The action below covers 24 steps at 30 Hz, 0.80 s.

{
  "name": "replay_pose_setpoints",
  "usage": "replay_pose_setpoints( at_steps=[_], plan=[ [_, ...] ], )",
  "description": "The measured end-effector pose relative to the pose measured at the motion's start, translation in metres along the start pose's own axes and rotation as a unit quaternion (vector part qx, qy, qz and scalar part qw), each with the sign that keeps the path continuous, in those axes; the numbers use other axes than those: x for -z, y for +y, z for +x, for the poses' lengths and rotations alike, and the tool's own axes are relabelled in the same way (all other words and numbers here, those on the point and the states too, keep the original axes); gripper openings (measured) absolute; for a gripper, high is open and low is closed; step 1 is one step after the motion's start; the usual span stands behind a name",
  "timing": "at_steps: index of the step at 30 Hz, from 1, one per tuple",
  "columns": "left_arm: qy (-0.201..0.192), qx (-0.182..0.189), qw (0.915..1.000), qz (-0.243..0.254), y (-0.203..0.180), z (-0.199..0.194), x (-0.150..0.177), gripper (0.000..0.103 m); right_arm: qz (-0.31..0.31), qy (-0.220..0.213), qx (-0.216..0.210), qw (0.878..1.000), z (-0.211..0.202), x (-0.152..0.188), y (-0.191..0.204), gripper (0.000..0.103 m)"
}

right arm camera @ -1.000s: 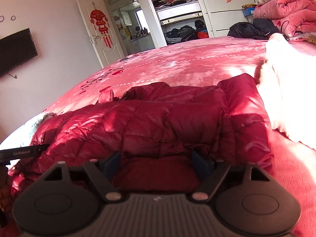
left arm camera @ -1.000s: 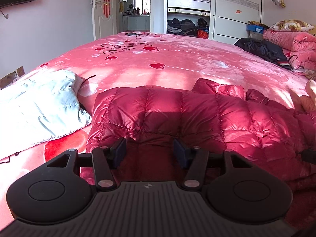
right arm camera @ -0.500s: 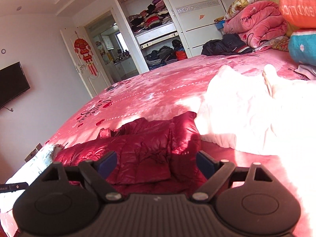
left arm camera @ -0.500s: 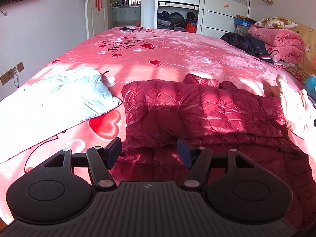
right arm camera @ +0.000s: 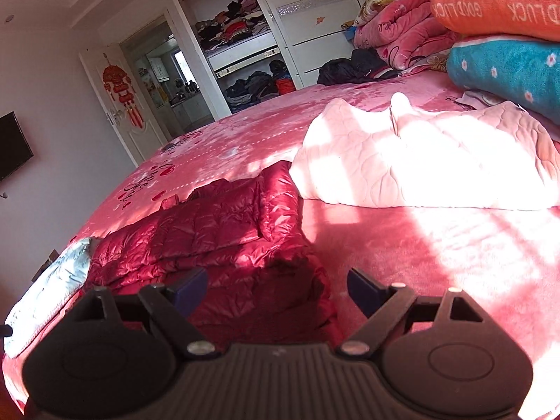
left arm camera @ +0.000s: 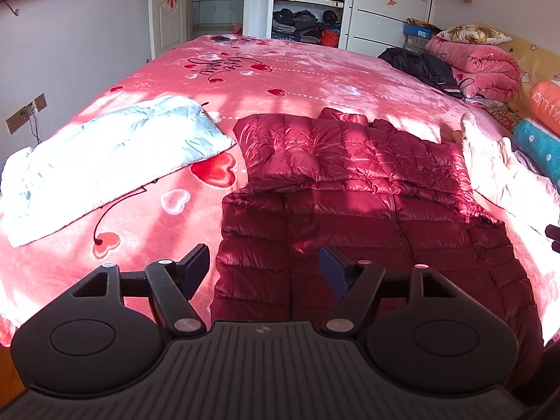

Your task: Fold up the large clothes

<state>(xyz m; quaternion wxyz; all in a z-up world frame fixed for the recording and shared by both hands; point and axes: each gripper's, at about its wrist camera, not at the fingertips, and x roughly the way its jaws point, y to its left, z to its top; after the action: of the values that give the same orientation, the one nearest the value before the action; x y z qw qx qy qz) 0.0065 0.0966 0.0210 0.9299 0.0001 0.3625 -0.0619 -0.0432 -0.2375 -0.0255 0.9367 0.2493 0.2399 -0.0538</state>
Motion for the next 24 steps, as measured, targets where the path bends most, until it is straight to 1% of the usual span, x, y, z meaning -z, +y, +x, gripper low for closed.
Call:
replay_pose_setpoints(
  at_steps=[6, 9, 11, 13, 14, 16, 18, 20, 22, 24],
  plan=[
    [0.037, 0.020, 0.9991, -0.004, 0.011, -0.009, 0.028, 0.089, 0.001, 0.018, -0.006, 1.000, -0.026, 0.015, 0.005, 0.087],
    [0.063, 0.032, 0.9975, 0.000, 0.013, -0.004, 0.039, 0.091, 0.015, 0.031, -0.017, 0.999, -0.040, 0.020, 0.005, 0.087],
    [0.075, 0.037, 0.9965, 0.001, 0.014, 0.001, 0.047, 0.091, 0.021, 0.045, -0.016, 0.999, -0.045, 0.023, 0.005, 0.088],
    [0.081, 0.038, 0.9960, 0.001, 0.016, 0.006, 0.051, 0.091, 0.025, 0.069, -0.009, 0.997, -0.047, 0.026, 0.004, 0.091],
    [0.084, 0.037, 0.9957, -0.001, 0.017, 0.008, 0.053, 0.091, 0.026, 0.089, -0.004, 0.996, -0.046, 0.029, 0.003, 0.091],
    [0.093, 0.038, 0.9950, 0.000, 0.021, 0.016, 0.056, 0.091, 0.027, 0.113, 0.007, 0.993, -0.044, 0.034, 0.000, 0.092],
    [0.099, 0.034, 0.9945, 0.002, 0.023, 0.022, 0.058, 0.090, 0.030, 0.141, 0.024, 0.989, -0.039, 0.041, -0.004, 0.092],
    [0.107, 0.038, 0.9935, -0.001, 0.026, 0.030, 0.056, 0.091, 0.035, 0.168, 0.035, 0.985, -0.032, 0.048, -0.008, 0.092],
    [0.118, 0.041, 0.9921, -0.012, 0.030, 0.038, 0.054, 0.090, 0.043, 0.187, 0.036, 0.981, -0.026, 0.053, -0.012, 0.092],
    [0.123, 0.036, 0.9917, -0.012, 0.032, 0.046, 0.053, 0.090, 0.051, 0.202, 0.027, 0.978, -0.023, 0.055, -0.015, 0.092]
  ],
)
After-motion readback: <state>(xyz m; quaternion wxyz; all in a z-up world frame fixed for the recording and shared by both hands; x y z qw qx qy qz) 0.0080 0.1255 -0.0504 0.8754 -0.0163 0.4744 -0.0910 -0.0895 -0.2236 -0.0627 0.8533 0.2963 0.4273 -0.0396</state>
